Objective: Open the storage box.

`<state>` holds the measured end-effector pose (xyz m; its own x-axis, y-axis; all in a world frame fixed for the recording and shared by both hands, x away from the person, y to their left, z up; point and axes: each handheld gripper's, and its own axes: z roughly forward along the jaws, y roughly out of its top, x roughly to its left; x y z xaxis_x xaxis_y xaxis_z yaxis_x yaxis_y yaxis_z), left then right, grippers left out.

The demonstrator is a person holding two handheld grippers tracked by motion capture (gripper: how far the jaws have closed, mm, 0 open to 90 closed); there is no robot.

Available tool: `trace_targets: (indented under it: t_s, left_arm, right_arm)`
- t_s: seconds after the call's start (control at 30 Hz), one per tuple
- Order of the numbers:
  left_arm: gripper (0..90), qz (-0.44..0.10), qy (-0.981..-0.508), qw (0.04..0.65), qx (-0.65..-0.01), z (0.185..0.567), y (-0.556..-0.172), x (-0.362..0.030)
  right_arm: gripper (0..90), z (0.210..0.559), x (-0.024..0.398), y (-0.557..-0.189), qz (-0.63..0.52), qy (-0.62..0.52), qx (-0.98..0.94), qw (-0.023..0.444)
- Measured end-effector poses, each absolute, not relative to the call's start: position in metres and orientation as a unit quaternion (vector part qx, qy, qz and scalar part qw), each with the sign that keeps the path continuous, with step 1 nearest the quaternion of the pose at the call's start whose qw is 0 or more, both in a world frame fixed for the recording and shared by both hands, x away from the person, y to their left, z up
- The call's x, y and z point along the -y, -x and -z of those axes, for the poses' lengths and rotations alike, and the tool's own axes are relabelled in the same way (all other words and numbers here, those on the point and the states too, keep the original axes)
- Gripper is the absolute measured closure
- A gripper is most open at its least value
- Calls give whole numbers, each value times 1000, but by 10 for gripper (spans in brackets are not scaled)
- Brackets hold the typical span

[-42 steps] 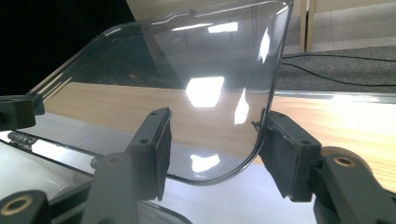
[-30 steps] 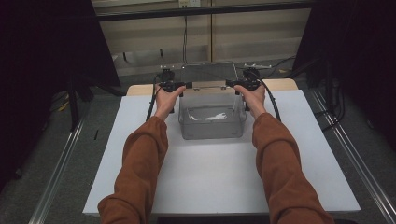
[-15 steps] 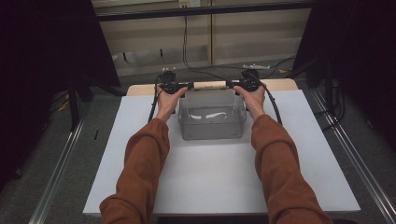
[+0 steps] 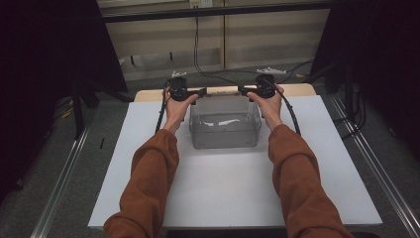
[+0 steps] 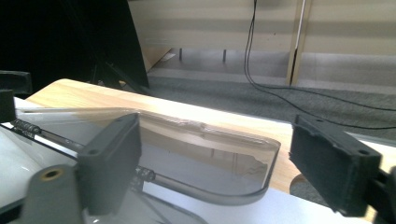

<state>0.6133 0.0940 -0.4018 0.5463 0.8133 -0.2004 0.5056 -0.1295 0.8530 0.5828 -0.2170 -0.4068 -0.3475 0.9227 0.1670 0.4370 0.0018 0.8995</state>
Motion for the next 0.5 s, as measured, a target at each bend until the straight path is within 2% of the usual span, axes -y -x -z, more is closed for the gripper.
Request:
trace_targets:
  t_s: [0.2,0.5]
  left_arm:
    - [54,-176,-730,496,-437,398,-602,-96]
    - [37,-187,-713,537,-410,398,-583,-106]
  right_arm:
    - [78,405,219,-572,-496,-503,-658,261]
    - [66,404,220,-554,-508,-477,-659,283]
